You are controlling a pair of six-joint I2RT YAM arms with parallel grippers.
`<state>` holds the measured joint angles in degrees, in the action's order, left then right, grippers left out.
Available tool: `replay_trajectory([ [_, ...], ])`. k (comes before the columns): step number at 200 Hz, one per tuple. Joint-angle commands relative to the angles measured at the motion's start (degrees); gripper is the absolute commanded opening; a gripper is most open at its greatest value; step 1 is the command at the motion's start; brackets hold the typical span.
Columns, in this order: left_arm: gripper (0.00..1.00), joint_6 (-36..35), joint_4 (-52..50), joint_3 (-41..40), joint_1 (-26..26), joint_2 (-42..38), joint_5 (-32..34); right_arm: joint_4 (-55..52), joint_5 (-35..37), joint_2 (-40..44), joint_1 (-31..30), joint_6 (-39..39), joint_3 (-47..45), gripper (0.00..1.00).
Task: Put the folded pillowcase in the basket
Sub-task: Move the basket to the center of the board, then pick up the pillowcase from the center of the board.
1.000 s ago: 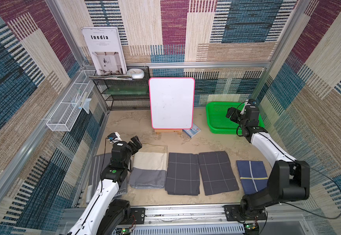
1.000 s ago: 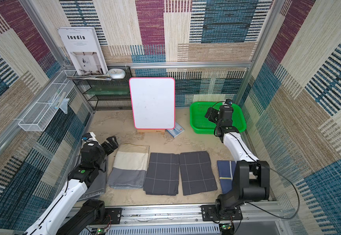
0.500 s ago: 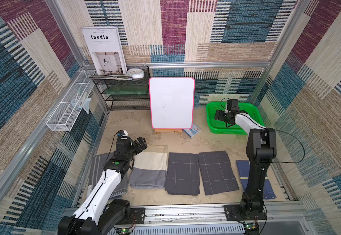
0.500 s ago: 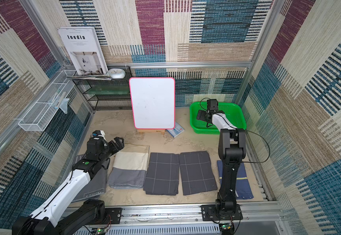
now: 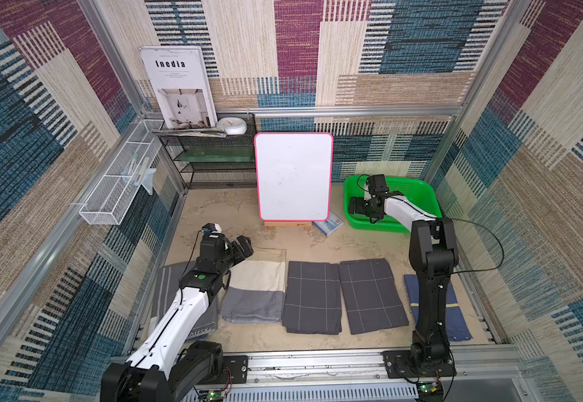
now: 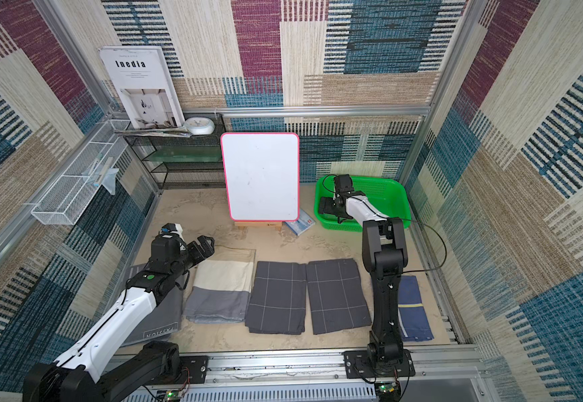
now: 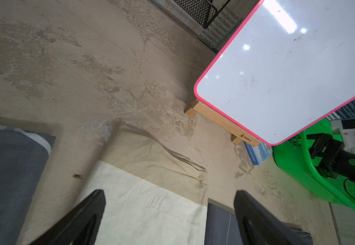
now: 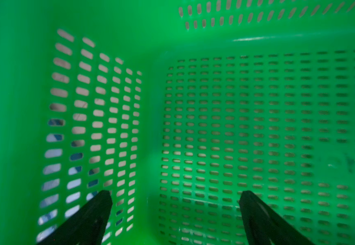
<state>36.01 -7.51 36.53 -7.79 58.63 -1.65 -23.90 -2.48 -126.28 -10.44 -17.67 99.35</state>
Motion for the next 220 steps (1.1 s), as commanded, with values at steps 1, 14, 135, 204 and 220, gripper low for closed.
replay_trajectory([
  [1, 0.99, 0.0, 0.8, -1.0, 0.1, -1.3, 0.9, 0.1, -1.6, 1.3, -1.6, -0.5, -1.1, 1.00],
  [14, 0.99, -0.3, 0.4, -1.3, 0.1, -1.7, 1.5, -0.3, -1.0, 2.0, -2.7, -0.2, -1.8, 1.00],
  [135, 0.99, 3.1, -2.6, 0.0, -4.4, -0.4, -3.1, -4.4, 8.6, 24.6, -6.6, -4.9, -15.1, 1.00],
  [204, 0.99, -9.2, -7.0, 18.2, -24.0, 13.2, -6.3, 2.7, 7.0, 51.2, -10.2, -6.4, -31.0, 1.00],
  [220, 0.99, -11.5, -8.9, 22.9, -27.8, 17.7, -5.5, 2.5, 7.0, 56.4, -10.6, -6.9, -33.8, 1.00],
])
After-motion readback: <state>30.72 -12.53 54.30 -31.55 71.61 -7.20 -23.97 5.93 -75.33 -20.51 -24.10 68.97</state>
